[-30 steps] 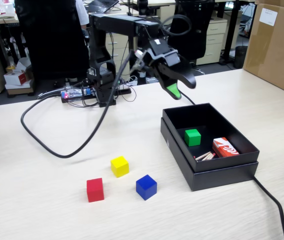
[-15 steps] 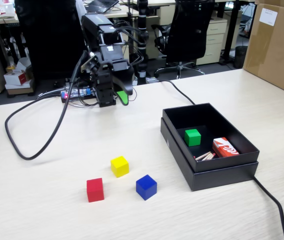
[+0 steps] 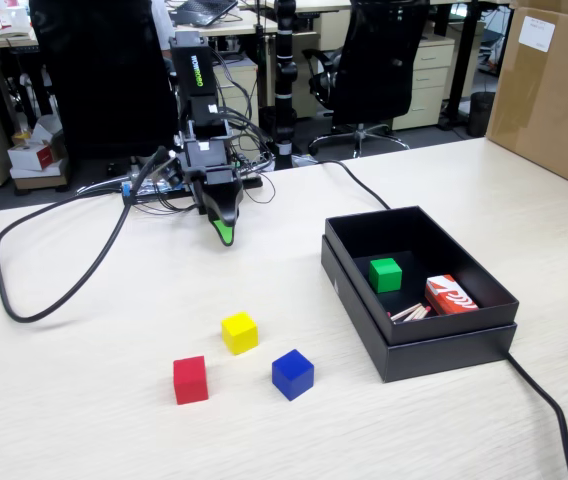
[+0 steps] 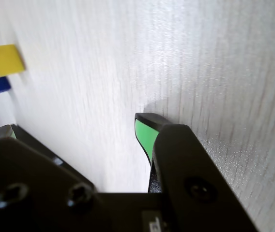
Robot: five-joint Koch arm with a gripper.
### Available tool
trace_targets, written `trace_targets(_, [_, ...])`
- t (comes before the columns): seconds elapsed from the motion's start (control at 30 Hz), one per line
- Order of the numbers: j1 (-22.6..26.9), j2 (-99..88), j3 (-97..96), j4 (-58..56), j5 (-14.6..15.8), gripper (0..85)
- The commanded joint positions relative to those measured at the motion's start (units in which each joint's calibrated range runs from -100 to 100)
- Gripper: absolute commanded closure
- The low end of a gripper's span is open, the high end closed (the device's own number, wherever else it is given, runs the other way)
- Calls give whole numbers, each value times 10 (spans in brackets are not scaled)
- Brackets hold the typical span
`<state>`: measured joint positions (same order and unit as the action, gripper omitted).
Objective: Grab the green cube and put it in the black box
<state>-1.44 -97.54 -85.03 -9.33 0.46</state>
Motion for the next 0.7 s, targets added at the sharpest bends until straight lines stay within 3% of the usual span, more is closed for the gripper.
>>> trace_targets(0.0, [-2,-10,8,51,-4,370])
trace_targets(0.23, [5,-7,-79,125,-5,360])
trace_targets(0.67, [8,-6,-123,133,-11,358])
